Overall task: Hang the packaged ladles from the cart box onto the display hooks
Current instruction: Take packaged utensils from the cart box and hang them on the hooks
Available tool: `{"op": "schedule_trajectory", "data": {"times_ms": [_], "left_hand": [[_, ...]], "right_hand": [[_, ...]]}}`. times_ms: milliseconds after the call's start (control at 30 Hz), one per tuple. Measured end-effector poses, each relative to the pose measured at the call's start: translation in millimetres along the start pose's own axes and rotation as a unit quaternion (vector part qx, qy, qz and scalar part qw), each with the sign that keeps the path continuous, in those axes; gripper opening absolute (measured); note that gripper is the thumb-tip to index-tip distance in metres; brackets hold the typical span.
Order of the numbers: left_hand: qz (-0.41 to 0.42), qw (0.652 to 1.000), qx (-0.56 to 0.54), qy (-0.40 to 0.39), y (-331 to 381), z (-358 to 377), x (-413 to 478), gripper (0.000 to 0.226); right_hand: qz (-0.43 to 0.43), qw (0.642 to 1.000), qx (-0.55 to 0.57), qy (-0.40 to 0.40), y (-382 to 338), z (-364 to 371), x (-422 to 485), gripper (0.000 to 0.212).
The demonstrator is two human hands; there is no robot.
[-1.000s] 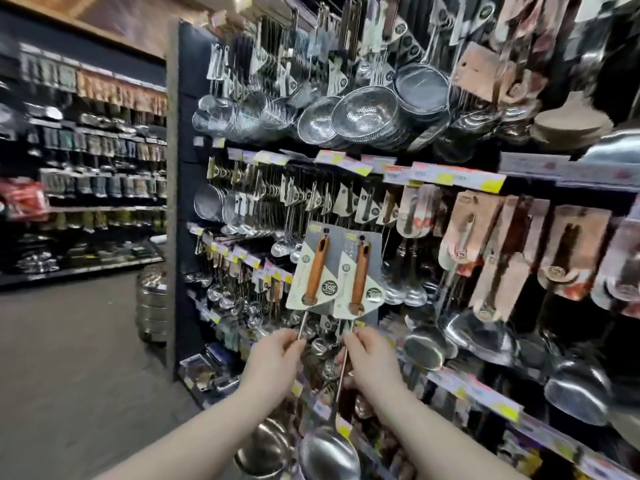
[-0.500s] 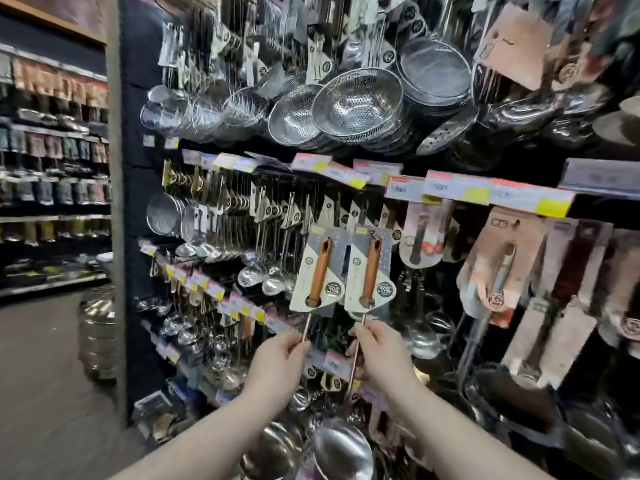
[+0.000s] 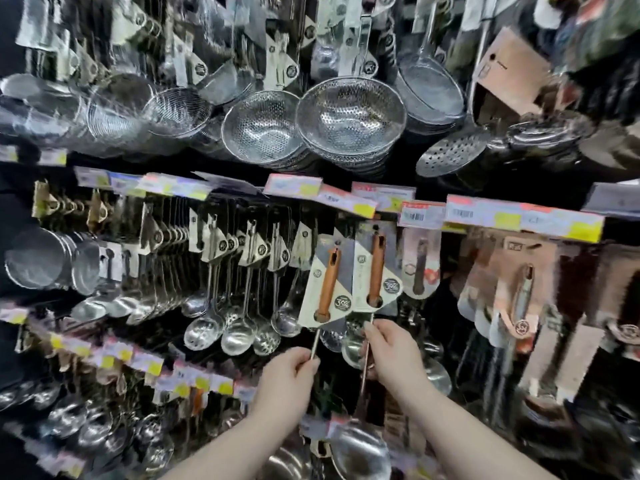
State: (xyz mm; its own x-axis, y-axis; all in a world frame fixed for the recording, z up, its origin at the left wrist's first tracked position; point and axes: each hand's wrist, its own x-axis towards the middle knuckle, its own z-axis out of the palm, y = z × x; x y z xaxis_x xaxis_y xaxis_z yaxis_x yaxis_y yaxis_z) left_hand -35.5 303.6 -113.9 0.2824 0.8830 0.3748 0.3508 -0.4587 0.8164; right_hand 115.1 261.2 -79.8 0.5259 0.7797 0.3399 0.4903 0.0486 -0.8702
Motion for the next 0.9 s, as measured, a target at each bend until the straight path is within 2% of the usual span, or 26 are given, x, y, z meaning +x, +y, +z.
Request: {"op": "schedule_trajectory", "data": {"times_ms": [133,400,567,667,733,900], "left_hand": [[0.027,0.999,-0.022,-0.029,-11.1,-9.1,18.4,0.017],[0.056,0.996,-0.04,-0.051,-20.5,-5.1,41.9,0.018],[0.067,0.995,-0.054,-0.052,-23.6,-2.2,50.4,0.013],[0.066,0.995,-0.051,-0.056,-21.9,-2.3,54.8,0.014],[0.067,0.995,-0.054,-0.057,-20.6,-2.2,58.8,0.023],[0.065,0.993,-0.07,-0.07,-21.3,1.4,65.2,0.032]], "right_hand": [[-0.003,0.999,0.007,0.041,-9.6,14.2,0.8,0.026],[-0.004,0.995,-0.03,0.097,-21.1,19.5,15.6,0.03],[0.011,0.995,0.0,0.099,-27.7,19.8,32.2,0.03],[0.022,0.994,0.031,0.106,-33.4,18.0,39.2,0.029],[0.03,0.993,0.042,0.108,-33.7,17.3,41.2,0.028],[0.03,0.992,-0.023,0.117,-24.0,18.6,34.6,0.028]]}}
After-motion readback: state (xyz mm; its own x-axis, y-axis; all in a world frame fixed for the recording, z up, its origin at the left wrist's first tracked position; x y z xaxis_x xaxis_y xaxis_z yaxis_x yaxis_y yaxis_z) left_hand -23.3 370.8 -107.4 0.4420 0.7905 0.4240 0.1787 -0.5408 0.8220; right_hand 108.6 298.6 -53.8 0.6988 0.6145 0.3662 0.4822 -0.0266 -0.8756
